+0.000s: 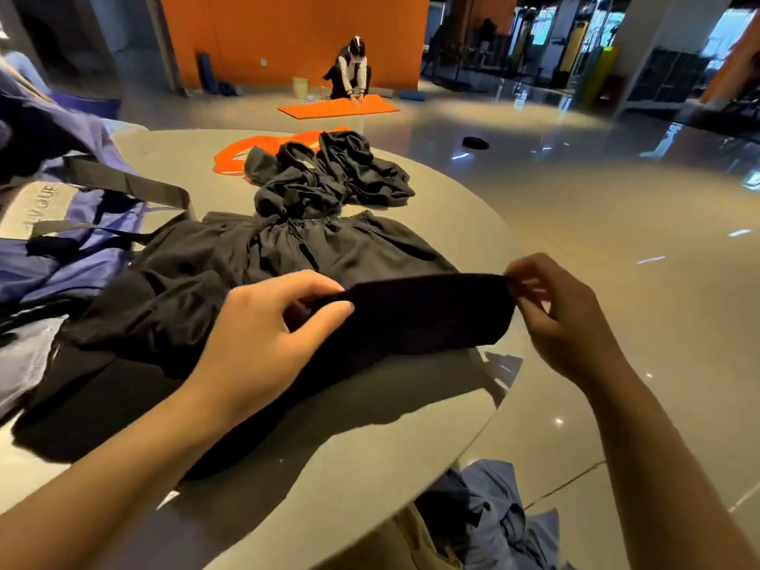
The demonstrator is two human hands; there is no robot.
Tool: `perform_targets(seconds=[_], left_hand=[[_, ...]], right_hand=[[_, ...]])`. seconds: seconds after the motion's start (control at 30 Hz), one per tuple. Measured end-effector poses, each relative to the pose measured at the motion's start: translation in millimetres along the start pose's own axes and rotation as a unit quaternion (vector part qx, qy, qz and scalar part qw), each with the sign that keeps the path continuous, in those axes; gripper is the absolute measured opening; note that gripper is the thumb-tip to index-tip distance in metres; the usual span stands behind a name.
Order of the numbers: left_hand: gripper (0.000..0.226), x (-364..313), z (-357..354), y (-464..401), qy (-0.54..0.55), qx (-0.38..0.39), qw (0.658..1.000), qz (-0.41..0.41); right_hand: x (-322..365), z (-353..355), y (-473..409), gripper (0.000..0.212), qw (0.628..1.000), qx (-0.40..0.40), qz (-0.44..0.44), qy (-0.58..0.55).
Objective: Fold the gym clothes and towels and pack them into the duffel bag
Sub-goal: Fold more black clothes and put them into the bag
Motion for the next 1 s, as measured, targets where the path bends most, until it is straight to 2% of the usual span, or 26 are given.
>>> perform_targets(seconds=[0.07, 0.13, 0.2, 0.27, 0.33, 0.37, 0.4, 0.43, 0.47, 0.53, 0.6, 0.67, 0.73, 0.9, 0.97, 1.0], left_hand=[[0.002, 13, 24, -7, 0.027, -0.047, 0.997, 0.054], [0.011, 37, 45, -15, 0.042, -0.082, 0.990, 0.107], [0.011, 71, 63, -22, 0.023, -0.099, 0.979, 0.176], [0.004, 104, 77, -22, -0.049, -0.098, 0.964, 0.244], [0.017, 121, 86, -16, -0.129, -0.086, 0.948, 0.278], [0.024, 116, 90, -13, -0.164, -0.089, 0.947, 0.261], [0.026, 100, 92, -11, -0.194, -0.097, 0.956, 0.199], [0.025, 75, 90, -8, -0.211, -0.096, 0.967, 0.104], [0.024, 48, 82, -3, -0.216, -0.063, 0.974, 0.008], [0.025, 13, 52, 16, -0.237, 0.081, 0.959, -0.135], [0.031, 10, 23, 36, -0.300, 0.217, 0.906, -0.206], [0.045, 25, 11, 42, -0.353, 0.254, 0.875, -0.212], [0.047, 34, 11, 39, -0.352, 0.236, 0.882, -0.207], [0.036, 42, 23, 31, -0.316, 0.187, 0.905, -0.215], [0.015, 39, 26, 30, -0.320, 0.182, 0.904, -0.217], [0.012, 37, 28, 29, -0.321, 0.183, 0.904, -0.214]], right_hand=[[27, -4, -31, 0.022, 0.997, -0.032, 0.021, -0.067], [54, -20, -65, 0.017, 0.996, -0.039, 0.063, -0.049], [73, -50, -100, 0.012, 0.994, -0.022, 0.098, 0.049], [85, -88, -126, 0.016, 0.973, 0.023, 0.137, 0.184], [86, -109, -137, 0.023, 0.961, 0.050, 0.120, 0.244], [85, -107, -136, 0.026, 0.970, 0.037, 0.100, 0.219], [84, -101, -129, 0.027, 0.983, 0.017, 0.084, 0.165], [82, -92, -118, 0.025, 0.992, -0.009, 0.076, 0.098], [79, -83, -105, 0.021, 0.996, -0.028, 0.073, 0.045], [64, -72, -79, 0.014, 0.997, -0.037, 0.072, 0.002], [37, -69, -57, 0.011, 0.999, -0.018, 0.030, -0.001], [6, -72, -40, 0.018, 0.999, 0.021, -0.042, 0.007], [-15, -79, -29, 0.034, 0.992, 0.057, -0.110, 0.003], [-26, -88, -35, 0.052, 0.981, 0.046, -0.180, -0.056], [-25, -90, -43, 0.047, 0.980, 0.040, -0.187, -0.052], [-23, -90, -46, 0.041, 0.980, 0.038, -0.188, -0.046]])
Point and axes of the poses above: each hand's wrist, its own y-axis away from the middle knuckle, its own z-axis out of the back of the hand, x = y × z, the point moved 8 cm from there along -y, towards the middle knuckle, and after that the axes turned 10 degrees about y, right-handed, at the moved point
